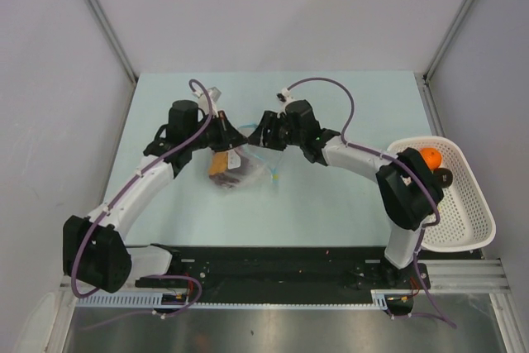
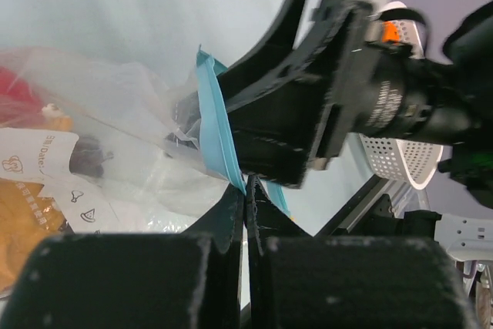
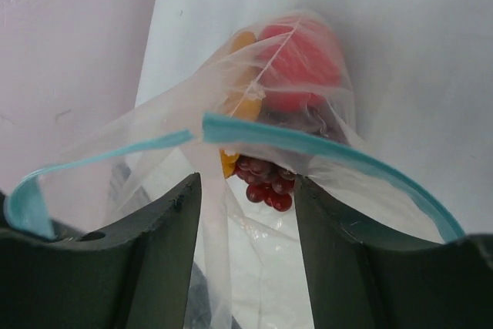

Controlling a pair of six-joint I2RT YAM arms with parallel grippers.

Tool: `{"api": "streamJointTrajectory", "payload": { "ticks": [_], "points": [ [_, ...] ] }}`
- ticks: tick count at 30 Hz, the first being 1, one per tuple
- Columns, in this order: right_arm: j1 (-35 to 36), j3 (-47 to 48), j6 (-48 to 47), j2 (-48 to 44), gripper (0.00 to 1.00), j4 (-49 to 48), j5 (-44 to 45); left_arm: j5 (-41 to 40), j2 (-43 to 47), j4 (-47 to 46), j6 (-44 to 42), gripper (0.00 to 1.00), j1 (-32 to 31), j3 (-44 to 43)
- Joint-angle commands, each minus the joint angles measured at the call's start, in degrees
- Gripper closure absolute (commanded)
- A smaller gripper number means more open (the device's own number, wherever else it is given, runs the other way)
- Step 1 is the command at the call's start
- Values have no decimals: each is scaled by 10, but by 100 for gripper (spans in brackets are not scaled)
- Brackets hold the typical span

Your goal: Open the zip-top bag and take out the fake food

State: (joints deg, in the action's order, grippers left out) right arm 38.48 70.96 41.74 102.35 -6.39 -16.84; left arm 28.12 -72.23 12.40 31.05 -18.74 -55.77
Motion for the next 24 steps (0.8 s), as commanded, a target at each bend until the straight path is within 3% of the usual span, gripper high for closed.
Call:
{"api": "streamJointTrajectory", "payload": {
  "ticks": [1,13,24],
  "points": [
    [16,35,28,36,46,-71,-33,-5,3,-3,4,100,-9,-42],
    [29,47,137,134,55,-186,-27,-3,-34,30,-3,100,-50,-79],
    [31,57,200,185,50,-227,-21,0,-29,24,1,100,-64,-63]
  ]
}}
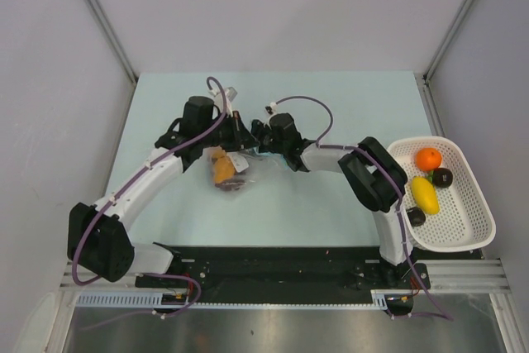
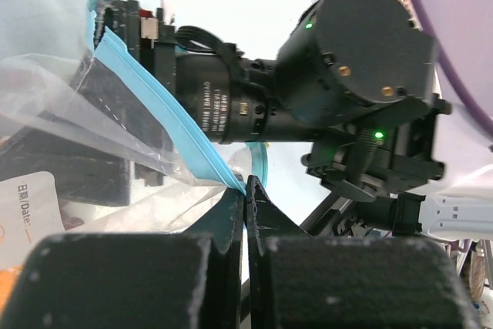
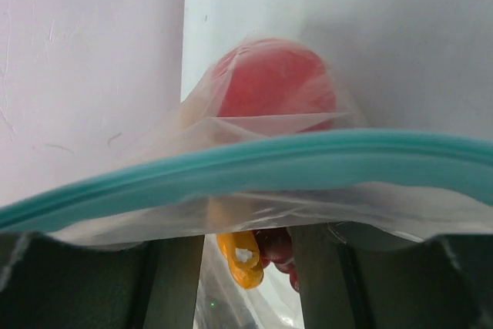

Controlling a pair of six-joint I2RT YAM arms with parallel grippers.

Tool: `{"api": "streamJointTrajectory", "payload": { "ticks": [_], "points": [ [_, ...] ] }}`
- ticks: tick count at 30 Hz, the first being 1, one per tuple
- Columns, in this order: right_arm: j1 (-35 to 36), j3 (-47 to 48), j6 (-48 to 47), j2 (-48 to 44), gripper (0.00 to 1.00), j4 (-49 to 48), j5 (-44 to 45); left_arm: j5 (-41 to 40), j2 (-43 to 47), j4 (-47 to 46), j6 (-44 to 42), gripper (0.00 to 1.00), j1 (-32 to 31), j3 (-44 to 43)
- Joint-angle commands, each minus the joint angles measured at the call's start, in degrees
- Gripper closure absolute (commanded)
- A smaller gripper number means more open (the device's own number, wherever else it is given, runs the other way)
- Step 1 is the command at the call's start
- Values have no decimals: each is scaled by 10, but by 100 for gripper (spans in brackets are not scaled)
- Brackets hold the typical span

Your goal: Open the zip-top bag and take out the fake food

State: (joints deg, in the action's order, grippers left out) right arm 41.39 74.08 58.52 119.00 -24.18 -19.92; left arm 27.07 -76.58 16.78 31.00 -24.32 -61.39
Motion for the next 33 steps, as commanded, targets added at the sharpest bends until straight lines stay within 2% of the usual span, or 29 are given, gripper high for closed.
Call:
{"api": "streamJointTrajectory", "payload": {
  "ticks": [1,5,10,12,17,27,33],
  "points": [
    [3,26,34,23,50,-51,14,11,20,-24,2,100,-8,-2],
    [5,33,48,35,57,-68,16,11,32,-30,4,100,-8,16],
    [9,38,32,25,80,-55,5,-6,56,-25,-3,100,-6,39],
    [12,38,-1,8,89,-20,9,-8,64,-19,-6,100,-5,43],
    [27,38,-56,-42,98,78,29,-43,76,7,-13,100,-1,44],
    [71,37,-102,-140,100,271,88,-82,108,19,-6,100,2,55],
    [77,35,-127,-190,100,377,152,-87,115,18,-33,100,3,58]
  ]
}}
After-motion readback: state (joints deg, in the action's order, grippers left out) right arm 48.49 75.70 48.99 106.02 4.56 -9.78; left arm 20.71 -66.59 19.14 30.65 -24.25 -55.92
